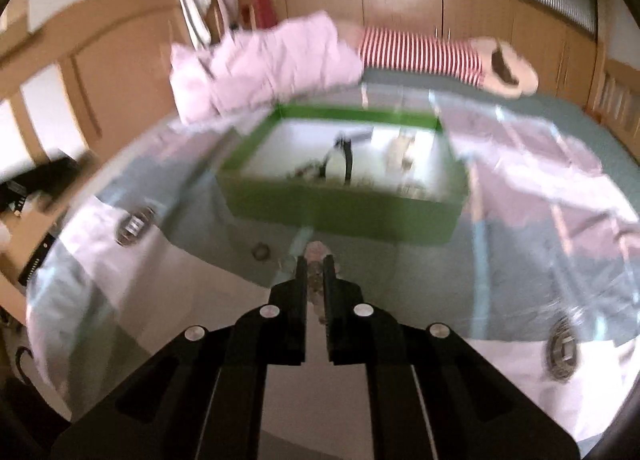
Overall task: Organize jewelry
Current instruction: 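Carry the dark bangle and pink bead bracelet over the green box with both tools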
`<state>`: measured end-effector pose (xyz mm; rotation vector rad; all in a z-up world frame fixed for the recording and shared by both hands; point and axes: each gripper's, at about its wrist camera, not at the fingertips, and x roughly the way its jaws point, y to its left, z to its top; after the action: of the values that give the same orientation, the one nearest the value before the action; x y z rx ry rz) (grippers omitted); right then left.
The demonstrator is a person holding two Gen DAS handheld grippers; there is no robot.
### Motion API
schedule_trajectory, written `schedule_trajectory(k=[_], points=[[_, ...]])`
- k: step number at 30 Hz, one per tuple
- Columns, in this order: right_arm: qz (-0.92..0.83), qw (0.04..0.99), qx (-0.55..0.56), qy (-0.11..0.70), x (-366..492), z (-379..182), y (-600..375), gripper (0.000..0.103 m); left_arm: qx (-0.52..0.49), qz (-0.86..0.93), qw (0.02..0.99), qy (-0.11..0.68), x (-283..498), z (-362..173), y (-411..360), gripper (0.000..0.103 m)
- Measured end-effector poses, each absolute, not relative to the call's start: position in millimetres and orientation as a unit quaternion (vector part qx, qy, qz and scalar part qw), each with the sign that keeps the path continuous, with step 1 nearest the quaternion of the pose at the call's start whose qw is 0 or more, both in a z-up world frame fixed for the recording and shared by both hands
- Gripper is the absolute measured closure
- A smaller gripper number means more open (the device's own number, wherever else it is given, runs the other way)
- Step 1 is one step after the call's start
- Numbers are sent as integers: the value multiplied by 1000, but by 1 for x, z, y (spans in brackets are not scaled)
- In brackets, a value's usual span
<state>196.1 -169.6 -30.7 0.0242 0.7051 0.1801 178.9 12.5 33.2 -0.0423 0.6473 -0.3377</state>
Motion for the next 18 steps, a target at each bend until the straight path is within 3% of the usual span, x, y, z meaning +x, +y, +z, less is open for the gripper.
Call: schedule_trajectory(k=[6,18], points=[[71,958,46,274,152,23,-204,96,-17,-160,934,318,177,31,2,98],[83,955,77,276,133,20,-219,96,-2,-149,933,327,180,24,-25,98]])
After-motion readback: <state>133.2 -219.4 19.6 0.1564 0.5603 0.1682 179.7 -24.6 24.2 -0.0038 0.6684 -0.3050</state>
